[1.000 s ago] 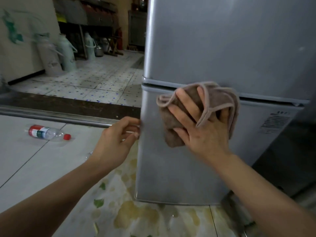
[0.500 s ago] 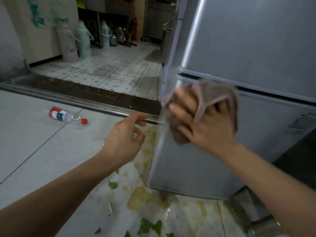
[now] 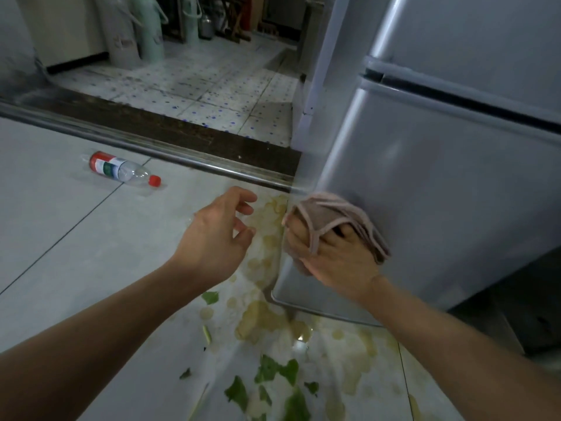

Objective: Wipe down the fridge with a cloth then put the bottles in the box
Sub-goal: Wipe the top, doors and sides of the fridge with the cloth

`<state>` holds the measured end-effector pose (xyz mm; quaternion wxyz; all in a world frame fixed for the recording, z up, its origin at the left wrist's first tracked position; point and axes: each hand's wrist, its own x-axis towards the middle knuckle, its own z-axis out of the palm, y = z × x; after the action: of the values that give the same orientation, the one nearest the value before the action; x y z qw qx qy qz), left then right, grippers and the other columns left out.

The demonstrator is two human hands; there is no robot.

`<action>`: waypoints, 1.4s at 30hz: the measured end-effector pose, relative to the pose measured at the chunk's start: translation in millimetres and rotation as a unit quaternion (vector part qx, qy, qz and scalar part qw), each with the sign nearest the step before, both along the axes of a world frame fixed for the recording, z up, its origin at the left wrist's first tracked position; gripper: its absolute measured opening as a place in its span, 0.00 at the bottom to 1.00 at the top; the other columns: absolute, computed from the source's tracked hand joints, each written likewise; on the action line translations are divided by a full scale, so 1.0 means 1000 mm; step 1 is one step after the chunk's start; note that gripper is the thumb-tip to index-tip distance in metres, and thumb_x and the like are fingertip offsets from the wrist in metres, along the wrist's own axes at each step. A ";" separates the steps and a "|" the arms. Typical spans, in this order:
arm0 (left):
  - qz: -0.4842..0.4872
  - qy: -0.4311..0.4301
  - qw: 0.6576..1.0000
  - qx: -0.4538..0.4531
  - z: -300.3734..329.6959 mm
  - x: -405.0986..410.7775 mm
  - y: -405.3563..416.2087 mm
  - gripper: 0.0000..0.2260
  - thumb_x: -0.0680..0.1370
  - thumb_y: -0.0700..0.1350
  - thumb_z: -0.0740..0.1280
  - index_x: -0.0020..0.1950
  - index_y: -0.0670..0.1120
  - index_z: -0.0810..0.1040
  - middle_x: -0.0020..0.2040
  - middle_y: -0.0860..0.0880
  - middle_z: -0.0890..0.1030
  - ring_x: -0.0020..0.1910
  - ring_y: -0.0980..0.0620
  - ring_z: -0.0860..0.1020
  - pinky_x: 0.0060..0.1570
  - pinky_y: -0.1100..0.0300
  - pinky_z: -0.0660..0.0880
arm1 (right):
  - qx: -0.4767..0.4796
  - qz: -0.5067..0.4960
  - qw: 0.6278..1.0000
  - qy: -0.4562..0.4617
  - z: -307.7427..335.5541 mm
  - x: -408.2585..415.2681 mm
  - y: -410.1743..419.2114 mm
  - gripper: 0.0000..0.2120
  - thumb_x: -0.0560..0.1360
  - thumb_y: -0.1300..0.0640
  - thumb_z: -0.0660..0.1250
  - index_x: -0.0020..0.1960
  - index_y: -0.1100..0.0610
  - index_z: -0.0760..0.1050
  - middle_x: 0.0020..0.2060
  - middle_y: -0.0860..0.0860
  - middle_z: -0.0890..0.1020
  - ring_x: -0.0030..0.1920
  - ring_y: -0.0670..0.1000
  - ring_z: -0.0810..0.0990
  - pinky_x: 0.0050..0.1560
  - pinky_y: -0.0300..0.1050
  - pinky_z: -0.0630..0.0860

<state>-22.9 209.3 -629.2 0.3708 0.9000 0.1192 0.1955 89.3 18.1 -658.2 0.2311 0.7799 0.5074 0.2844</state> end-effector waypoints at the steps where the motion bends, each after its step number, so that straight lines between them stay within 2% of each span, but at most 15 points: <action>1: -0.002 0.004 1.000 0.004 -0.001 -0.002 -0.001 0.18 0.75 0.41 0.68 0.62 0.52 0.69 0.53 0.55 0.76 0.45 0.58 0.77 0.46 0.64 0.70 | -0.047 -0.018 0.998 0.027 -0.011 -0.004 -0.003 0.26 0.75 0.52 0.54 0.73 0.48 0.65 0.65 0.51 0.76 0.61 0.53 0.78 0.57 0.48 0.74; 3: -0.008 0.009 1.000 0.010 -0.003 -0.005 -0.003 0.17 0.75 0.42 0.68 0.62 0.51 0.69 0.54 0.55 0.77 0.46 0.57 0.77 0.47 0.63 0.72 | -0.086 -0.016 0.989 0.119 -0.028 -0.008 -0.013 0.33 0.77 0.58 0.53 0.78 0.47 0.44 0.76 0.49 0.59 0.69 0.53 0.70 0.63 0.47 0.68; 4: -0.014 0.011 1.000 0.012 -0.003 -0.005 -0.005 0.17 0.75 0.42 0.68 0.62 0.51 0.69 0.54 0.55 0.77 0.46 0.57 0.77 0.47 0.62 0.72 | -0.075 -0.005 0.986 0.147 -0.027 -0.009 -0.016 0.36 0.76 0.60 0.57 0.77 0.47 0.43 0.77 0.45 0.55 0.70 0.50 0.68 0.65 0.46 0.66; 6: -0.028 0.010 0.999 0.013 -0.001 -0.005 -0.010 0.17 0.75 0.42 0.67 0.62 0.51 0.70 0.54 0.54 0.77 0.45 0.57 0.78 0.47 0.60 0.74 | -0.052 0.044 0.994 0.082 -0.012 -0.006 -0.023 0.33 0.73 0.60 0.62 0.76 0.46 0.57 0.74 0.41 0.62 0.66 0.46 0.72 0.64 0.44 0.64; 8: -0.041 0.004 0.999 0.017 0.000 0.000 -0.018 0.17 0.74 0.41 0.68 0.61 0.51 0.70 0.54 0.53 0.77 0.46 0.57 0.78 0.49 0.57 0.76 | 0.034 0.083 0.996 0.028 0.016 0.007 -0.037 0.29 0.74 0.59 0.57 0.75 0.47 0.60 0.73 0.42 0.64 0.65 0.48 0.73 0.62 0.48 0.63; 10: -0.048 -0.001 0.999 0.023 0.001 0.007 -0.028 0.18 0.74 0.41 0.68 0.62 0.51 0.70 0.54 0.52 0.77 0.47 0.56 0.77 0.50 0.56 0.76 | 0.120 0.094 0.987 -0.047 0.044 0.024 -0.053 0.29 0.76 0.58 0.57 0.76 0.50 0.56 0.75 0.48 0.60 0.71 0.53 0.65 0.69 0.51 0.61; 13: -0.041 -0.017 0.999 0.018 0.001 0.021 -0.047 0.20 0.73 0.42 0.69 0.63 0.51 0.68 0.57 0.52 0.76 0.48 0.55 0.77 0.49 0.58 0.75 | 0.209 0.058 0.976 -0.029 0.055 0.031 -0.071 0.24 0.78 0.51 0.61 0.74 0.47 0.63 0.75 0.48 0.61 0.76 0.52 0.55 0.75 0.49 0.43; 17: -0.026 -0.022 0.999 0.009 0.003 0.031 -0.064 0.22 0.73 0.42 0.69 0.65 0.50 0.67 0.59 0.51 0.74 0.50 0.52 0.78 0.52 0.53 0.75 | 0.168 0.068 0.980 -0.084 0.018 0.020 -0.084 0.24 0.76 0.60 0.58 0.70 0.48 0.63 0.71 0.48 0.62 0.70 0.56 0.62 0.62 0.57 0.58; 20: 0.015 -0.012 1.000 0.022 0.003 0.024 -0.066 0.21 0.73 0.43 0.69 0.63 0.50 0.66 0.56 0.50 0.72 0.45 0.52 0.77 0.46 0.54 0.74 | 0.154 0.086 0.984 -0.014 0.016 0.016 -0.090 0.17 0.78 0.60 0.53 0.65 0.50 0.68 0.66 0.49 0.68 0.64 0.58 0.69 0.57 0.58 0.68; 23: 0.039 0.002 0.999 0.017 0.005 0.011 -0.067 0.17 0.73 0.44 0.69 0.59 0.50 0.67 0.50 0.52 0.72 0.44 0.53 0.75 0.41 0.59 0.70 | 0.188 0.100 0.971 0.110 0.031 0.001 -0.087 0.15 0.76 0.64 0.58 0.58 0.58 0.79 0.57 0.55 0.80 0.55 0.63 0.78 0.51 0.59 0.74; 27: -0.074 0.025 0.995 -0.064 0.014 -0.008 -0.078 0.14 0.71 0.51 0.71 0.53 0.53 0.71 0.45 0.55 0.76 0.45 0.59 0.76 0.41 0.66 0.71 | 0.361 0.074 0.910 0.188 0.054 -0.038 -0.078 0.14 0.71 0.65 0.67 0.56 0.63 0.80 0.54 0.60 0.79 0.55 0.62 0.74 0.55 0.59 0.71; 31: -0.192 0.042 0.957 -0.212 0.034 -0.024 -0.100 0.20 0.66 0.58 0.71 0.56 0.54 0.77 0.51 0.57 0.80 0.52 0.63 0.77 0.47 0.72 0.73 | 0.455 0.044 0.841 0.288 0.071 -0.075 -0.075 0.20 0.75 0.59 0.55 0.61 0.65 0.77 0.55 0.62 0.76 0.56 0.59 0.73 0.60 0.42 0.70; 34: -0.213 0.000 0.924 -0.318 0.046 -0.029 -0.113 0.11 0.72 0.47 0.70 0.52 0.47 0.80 0.47 0.51 0.84 0.48 0.57 0.81 0.46 0.68 0.76 | 0.466 0.033 0.810 0.354 0.073 -0.096 -0.073 0.20 0.76 0.59 0.55 0.64 0.64 0.74 0.57 0.59 0.74 0.58 0.55 0.72 0.61 0.30 0.65; 39: -0.204 0.014 0.915 -0.347 0.053 -0.035 -0.118 0.03 0.75 0.40 0.67 0.47 0.45 0.79 0.41 0.48 0.82 0.42 0.54 0.80 0.43 0.64 0.76 | 0.451 0.011 0.757 0.473 0.065 -0.114 -0.080 0.24 0.78 0.63 0.60 0.73 0.52 0.64 0.64 0.49 0.69 0.65 0.45 0.69 0.65 0.35 0.66; 42: -0.170 0.031 0.914 -0.368 0.053 -0.036 -0.119 0.04 0.76 0.40 0.64 0.41 0.43 0.76 0.36 0.45 0.76 0.38 0.50 0.75 0.39 0.58 0.71 | 0.473 -0.038 0.655 0.588 0.057 -0.120 -0.090 0.31 0.75 0.48 0.67 0.72 0.36 0.56 0.68 0.39 0.63 0.67 0.35 0.64 0.59 0.30 0.69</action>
<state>-58.4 90.0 -576.3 0.6995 0.7122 0.0397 0.0439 -30.8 -71.9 -601.1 -0.5047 0.8068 0.3043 -0.0414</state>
